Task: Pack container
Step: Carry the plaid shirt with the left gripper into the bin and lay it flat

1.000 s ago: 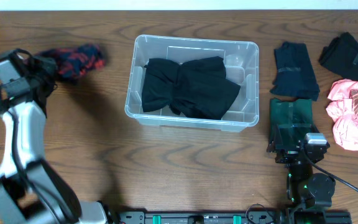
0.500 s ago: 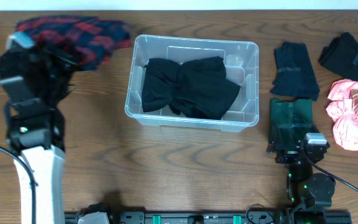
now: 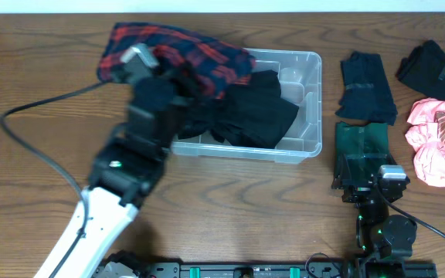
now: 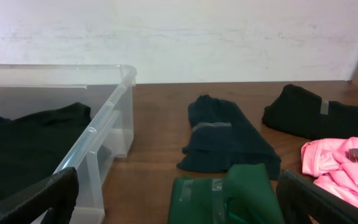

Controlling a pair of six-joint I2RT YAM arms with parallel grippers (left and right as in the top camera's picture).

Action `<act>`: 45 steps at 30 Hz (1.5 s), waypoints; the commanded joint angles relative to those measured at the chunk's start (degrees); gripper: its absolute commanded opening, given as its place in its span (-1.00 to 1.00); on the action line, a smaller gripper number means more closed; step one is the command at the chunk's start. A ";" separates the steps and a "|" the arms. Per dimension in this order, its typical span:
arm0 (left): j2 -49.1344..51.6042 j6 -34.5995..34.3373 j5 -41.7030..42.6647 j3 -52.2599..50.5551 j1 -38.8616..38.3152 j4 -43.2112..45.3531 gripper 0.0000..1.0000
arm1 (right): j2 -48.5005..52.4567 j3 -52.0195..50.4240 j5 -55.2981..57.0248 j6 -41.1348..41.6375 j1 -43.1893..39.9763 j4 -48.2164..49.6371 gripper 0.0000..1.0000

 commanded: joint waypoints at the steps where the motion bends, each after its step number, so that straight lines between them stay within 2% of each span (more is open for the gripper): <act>1: 2.75 -2.69 -16.52 0.13 -5.99 1.97 -0.88 | -0.35 -0.15 -0.17 -0.66 0.55 -0.20 0.99; 9: 13.44 -7.17 -26.88 0.13 -14.12 8.96 -0.88 | -0.35 -0.13 -0.17 -0.68 0.50 -0.15 0.98; 15: 21.35 -10.56 -27.45 0.13 -15.67 17.18 -0.88 | -0.35 -0.13 -0.15 -0.68 0.50 -0.17 0.99; 22: 25.22 -10.80 -27.28 0.13 -15.67 19.10 -0.88 | -0.35 -0.15 -0.17 -0.68 0.50 -0.17 0.99; 23: 25.35 -10.80 -26.86 0.13 -15.67 19.69 -0.84 | -0.35 -0.13 -0.15 -0.68 0.50 -0.17 0.98; 24: 25.38 -10.80 -25.73 0.13 -15.67 20.39 -0.66 | -0.35 -0.13 -0.17 -0.68 0.50 -0.17 0.98; 27: 25.38 -10.73 -22.84 0.13 -15.67 23.56 0.16 | -0.35 -0.13 -0.15 -0.68 0.50 -0.17 0.98; 29: 25.38 -10.71 -20.37 0.13 -15.67 26.25 0.46 | -0.35 -0.15 -0.17 -0.68 0.50 -0.17 0.98; 30: 25.38 -10.64 -19.15 0.13 -15.67 27.69 0.54 | -0.35 -0.15 -0.17 -0.68 0.50 -0.17 0.99; 33: 25.38 -8.22 -17.09 0.15 -15.93 31.78 0.69 | -0.35 -0.13 -0.15 -0.68 0.50 -0.17 0.98; 35: 25.38 -5.29 -17.11 0.20 -16.33 34.12 0.88 | -0.35 -0.13 -0.15 -0.68 0.50 -0.17 0.99; 39: 25.16 2.58 -17.27 0.35 -16.63 35.47 0.96 | -0.35 -0.13 -0.17 -0.68 0.50 -0.17 0.98; 42: 24.52 12.52 -16.50 0.35 -16.63 32.37 0.96 | -0.35 -0.13 -0.17 -0.68 0.50 -0.17 0.99; 45: 23.50 24.81 -13.27 0.35 -16.63 24.81 0.96 | -0.35 -0.13 -0.17 -0.68 0.50 -0.17 0.98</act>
